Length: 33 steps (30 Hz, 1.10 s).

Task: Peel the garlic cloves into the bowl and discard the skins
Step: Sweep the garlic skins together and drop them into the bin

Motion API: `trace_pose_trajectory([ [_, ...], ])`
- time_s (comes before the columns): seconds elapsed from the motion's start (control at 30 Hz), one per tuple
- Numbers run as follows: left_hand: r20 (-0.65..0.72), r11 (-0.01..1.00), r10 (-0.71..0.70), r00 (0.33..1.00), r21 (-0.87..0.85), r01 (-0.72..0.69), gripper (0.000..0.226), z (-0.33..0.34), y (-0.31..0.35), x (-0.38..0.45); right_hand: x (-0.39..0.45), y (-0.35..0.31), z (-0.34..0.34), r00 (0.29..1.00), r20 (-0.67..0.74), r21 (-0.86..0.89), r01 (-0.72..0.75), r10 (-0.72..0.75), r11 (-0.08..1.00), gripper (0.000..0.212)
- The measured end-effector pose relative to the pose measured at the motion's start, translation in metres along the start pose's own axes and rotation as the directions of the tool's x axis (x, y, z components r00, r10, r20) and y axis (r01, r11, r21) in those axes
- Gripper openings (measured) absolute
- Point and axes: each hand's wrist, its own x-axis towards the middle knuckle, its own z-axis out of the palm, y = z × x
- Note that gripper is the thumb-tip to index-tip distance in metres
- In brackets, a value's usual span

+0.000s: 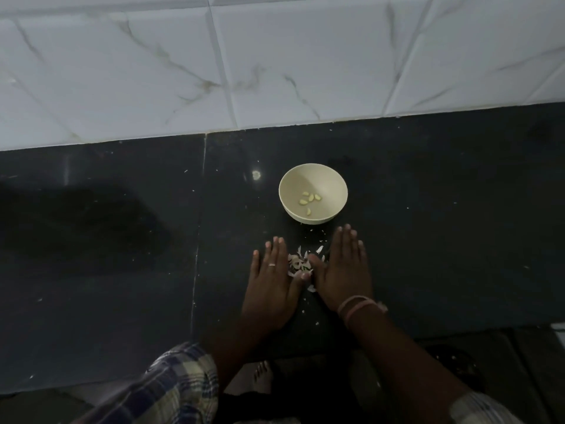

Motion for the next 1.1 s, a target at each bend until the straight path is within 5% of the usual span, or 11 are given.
trace_pose_trajectory([
  [0.1, -0.004, 0.926, 0.042, 0.999, -0.374, -0.040, 0.075, -0.005, 0.018, 0.017, 0.022, -0.021, 0.011, 0.990, 0.074, -0.047, 0.119, -0.116, 0.992, 0.084],
  [0.2, 0.023, 0.657, -0.122, 0.992, -0.747, 0.099, 0.071, -0.013, 0.021, 0.023, 0.023, -0.019, 0.014, 0.969, 0.035, -0.002, 0.245, -0.244, 0.970, 0.071],
  [0.33, 0.084, 0.506, -0.159, 0.984, -0.849, 0.154, 0.069, -0.011, 0.012, 0.018, 0.006, -0.015, 0.013, 0.849, 0.039, 0.157, 0.516, -0.527, 0.842, 0.061],
  [0.5, 0.102, 0.367, -0.186, 0.977, -0.915, 0.166, 0.055, -0.011, 0.014, -0.006, -0.027, -0.004, 0.005, 0.759, 0.118, 0.220, 0.609, -0.640, 0.762, 0.063],
  [0.6, 0.002, 0.302, -0.310, 0.951, -0.948, 0.100, 0.041, -0.009, 0.008, -0.022, -0.045, 0.014, 0.006, 0.804, 0.011, 0.265, 0.571, -0.595, 0.777, 0.066],
  [0.77, -0.068, 0.369, -0.439, 0.896, -0.923, 0.111, 0.040, -0.012, -0.004, -0.023, -0.064, 0.037, 0.004, 0.975, -0.084, 0.323, 0.223, -0.206, 0.920, 0.090],
  [0.9, -0.051, 0.451, -0.402, 0.914, -0.880, 0.149, 0.047, -0.008, 0.007, -0.026, -0.073, 0.024, 0.006, 0.965, 0.055, 0.036, 0.256, -0.258, 0.966, 0.121],
  [1.1, 0.044, 0.244, -0.330, 0.943, -0.961, 0.130, 0.051, -0.001, 0.038, -0.040, -0.072, 0.014, 0.007, 0.966, 0.068, -0.032, 0.252, -0.250, 0.967, 0.126],
])
